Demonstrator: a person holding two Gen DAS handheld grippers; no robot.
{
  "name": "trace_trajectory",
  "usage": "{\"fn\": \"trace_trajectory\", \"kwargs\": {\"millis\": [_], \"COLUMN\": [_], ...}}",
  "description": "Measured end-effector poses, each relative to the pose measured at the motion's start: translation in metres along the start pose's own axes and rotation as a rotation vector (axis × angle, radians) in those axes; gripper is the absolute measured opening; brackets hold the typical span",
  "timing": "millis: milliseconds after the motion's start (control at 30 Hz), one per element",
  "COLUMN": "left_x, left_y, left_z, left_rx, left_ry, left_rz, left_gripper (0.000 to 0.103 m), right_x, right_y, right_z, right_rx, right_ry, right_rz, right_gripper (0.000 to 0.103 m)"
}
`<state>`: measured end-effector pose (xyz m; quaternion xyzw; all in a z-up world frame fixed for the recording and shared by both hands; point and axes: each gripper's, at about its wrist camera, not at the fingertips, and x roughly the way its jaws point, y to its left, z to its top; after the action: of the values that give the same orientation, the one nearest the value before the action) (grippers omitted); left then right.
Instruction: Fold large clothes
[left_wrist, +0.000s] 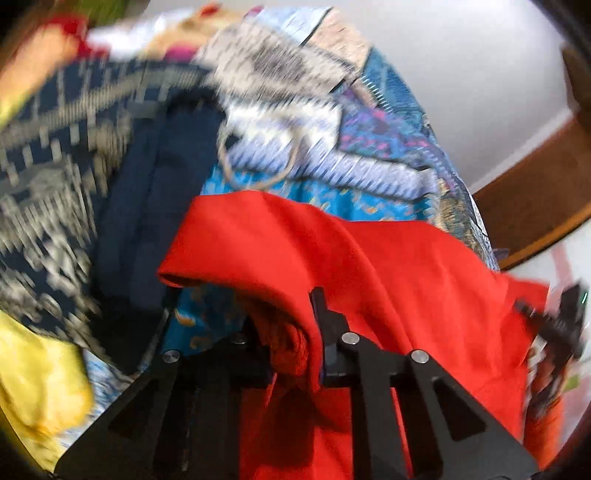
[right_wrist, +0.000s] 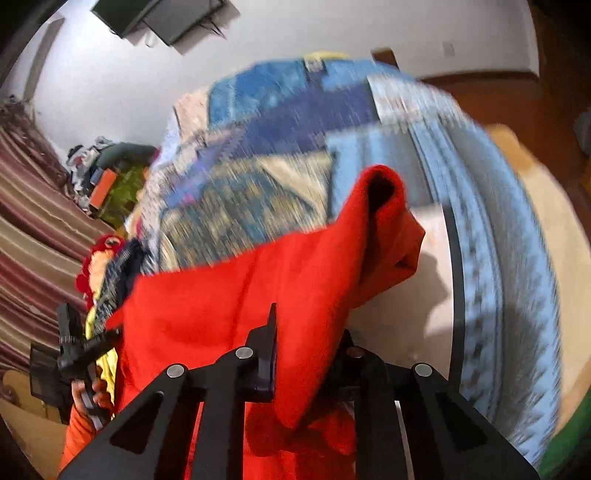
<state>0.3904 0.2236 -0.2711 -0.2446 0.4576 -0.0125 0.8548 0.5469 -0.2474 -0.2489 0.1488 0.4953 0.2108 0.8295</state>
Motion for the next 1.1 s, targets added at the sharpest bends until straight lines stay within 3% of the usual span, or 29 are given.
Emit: {"fn": "trace_trajectory", "kwargs": {"millis": [167,300,400,533,567,633,667,700,767,967,1100], "left_x": [-0.03,-0.018,0.012,0.069,0.08,0.09,0.091,0.091,0.088,0.064,0.031], "left_y": [-0.033,-0.046,-0.038,-0.014,-0.007,-0.002,0.0,0.002,0.004,-0.005,-0.014], "left_z": [0.034,0.071,0.092,0.101,0.099,0.09,0.086,0.084,0.08,0.066,0.06], "left_rx": [0.112,0.124,0.094,0.044,0.037,0.039,0.043,0.044,0.042,0.129,0.152], "left_ry": [-0.117,-0.181,-0.147,-0.037,-0.016,-0.009,-0.019,-0.03,-0.034,0.011,-0.001], "left_rz": [0.032,0.081,0.103,0.136,0.136,0.146,0.151,0.161,0.185,0.257,0.252], "left_gripper": [0.015,0.015,0.015,0.021,0.027,0.039,0.044,0.048,0.058,0.058,0.058], "right_x": [0.004,0.026,0.051,0.084,0.091,0.094,0.094,0.093,0.091,0.06,0.02], "right_y": [0.025,0.036,0.032,0.006,0.001,-0.008,-0.01,-0.012,-0.017,-0.014,0.007], "right_z": [0.049,0.081,0.093,0.09,0.088,0.081,0.078,0.076,0.072,0.059,0.042], "right_rx": [-0.044,-0.088,-0.114,-0.099,-0.094,-0.091,-0.091,-0.091,-0.1,-0.079,-0.104], "right_ry": [-0.056,-0.093,-0.09,-0.037,-0.025,-0.057,-0.076,-0.088,-0.087,-0.047,-0.073], "right_rz": [-0.073,-0.165,-0.238,-0.278,-0.276,-0.325,-0.39,-0.449,-0.434,-0.362,-0.319], "right_gripper": [0.013,0.012,0.013,0.013,0.017,0.043,0.077,0.1,0.101,0.101,0.101]}}
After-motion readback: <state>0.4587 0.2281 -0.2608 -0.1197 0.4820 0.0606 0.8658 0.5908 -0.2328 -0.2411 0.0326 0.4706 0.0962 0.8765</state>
